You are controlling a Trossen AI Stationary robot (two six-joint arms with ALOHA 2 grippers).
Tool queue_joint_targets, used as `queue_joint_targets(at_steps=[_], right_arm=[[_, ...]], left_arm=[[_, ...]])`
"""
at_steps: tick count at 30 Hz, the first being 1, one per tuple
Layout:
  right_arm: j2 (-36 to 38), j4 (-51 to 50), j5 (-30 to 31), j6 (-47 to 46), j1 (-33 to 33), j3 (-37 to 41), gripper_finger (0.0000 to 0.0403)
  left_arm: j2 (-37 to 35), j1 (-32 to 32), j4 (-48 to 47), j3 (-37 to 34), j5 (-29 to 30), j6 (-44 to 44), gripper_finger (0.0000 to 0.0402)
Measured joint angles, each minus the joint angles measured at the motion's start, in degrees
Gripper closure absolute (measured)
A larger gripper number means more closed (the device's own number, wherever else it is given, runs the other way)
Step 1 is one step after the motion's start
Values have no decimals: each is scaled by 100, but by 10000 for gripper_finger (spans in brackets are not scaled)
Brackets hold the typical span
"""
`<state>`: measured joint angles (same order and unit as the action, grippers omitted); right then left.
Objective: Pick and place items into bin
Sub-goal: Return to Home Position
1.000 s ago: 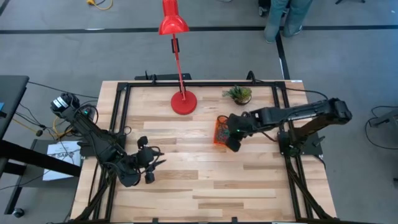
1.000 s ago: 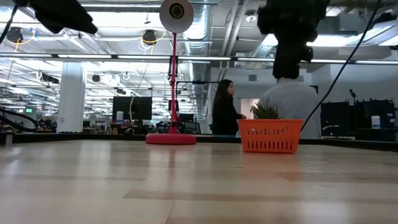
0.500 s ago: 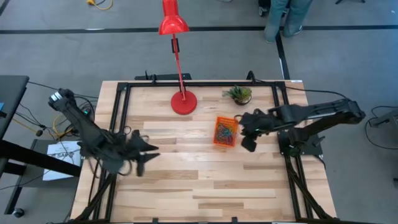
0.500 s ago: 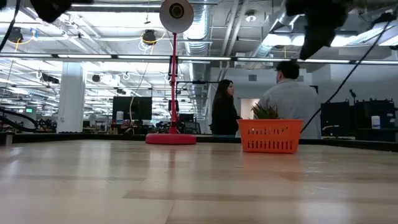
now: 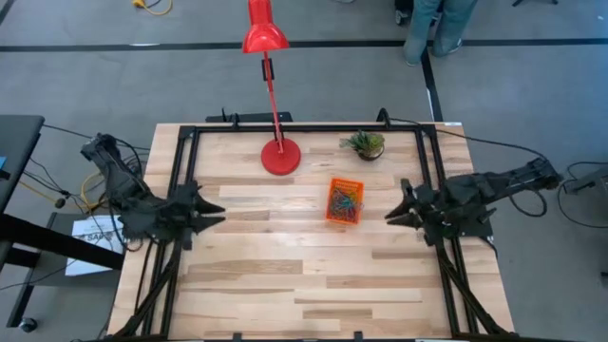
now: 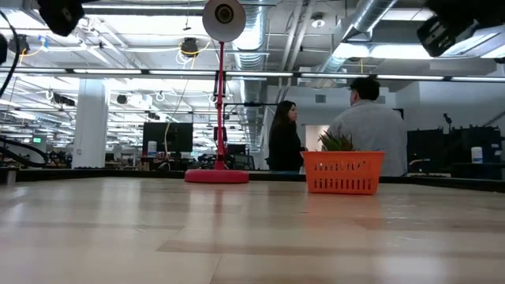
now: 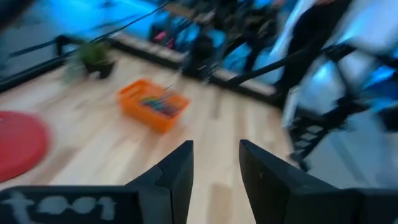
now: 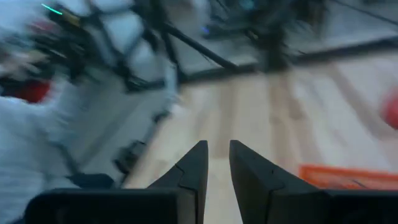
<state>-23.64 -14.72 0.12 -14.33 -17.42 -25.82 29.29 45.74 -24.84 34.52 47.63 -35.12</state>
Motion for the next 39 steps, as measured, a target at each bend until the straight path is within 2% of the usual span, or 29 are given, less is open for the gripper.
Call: queue_joint_targets(at_steps=[4,6,9,13,19,23,26,28,31,35,39], right_arm=[[935,1115,-733,59,-21,1031,341],[1340,1385,-828,-32,-22,1356,341],[1884,1344,-772,43,-7,1571,341],[2343,1070,-781,333,-9,1569,341],[2332,1043,-905,406,-10,1639,341],[2351,1286,-903,371,-23,1785,341],[2345,1786,-877,343,-8,2094,341],[2352,1980,-865,324,-8,2247,341],[2346,2081,-641,154,-6,2512,341],[2334,1935,-311,-104,-8,2535,341],[2339,2016,-222,158,-8,2538,341]], left_arm=[[-252,0,2525,-1275,-562,981,283],[-302,0,3601,-1833,-953,1337,283],[-576,2,4326,-2261,-1222,1777,283],[-1339,-1,4064,-2316,-1308,1991,283],[-2931,5,3130,-2307,-2326,2538,283],[-2838,-13,2798,-2146,-2243,2790,283],[-2784,-15,2807,-2245,-1522,2557,283],[-2805,-13,2735,-2319,-1440,2466,283],[-2825,-13,2828,-2457,-1525,2409,283],[-2821,-9,2963,-2848,-1986,2038,283],[-2820,-13,3215,-3331,-2286,1840,283]])
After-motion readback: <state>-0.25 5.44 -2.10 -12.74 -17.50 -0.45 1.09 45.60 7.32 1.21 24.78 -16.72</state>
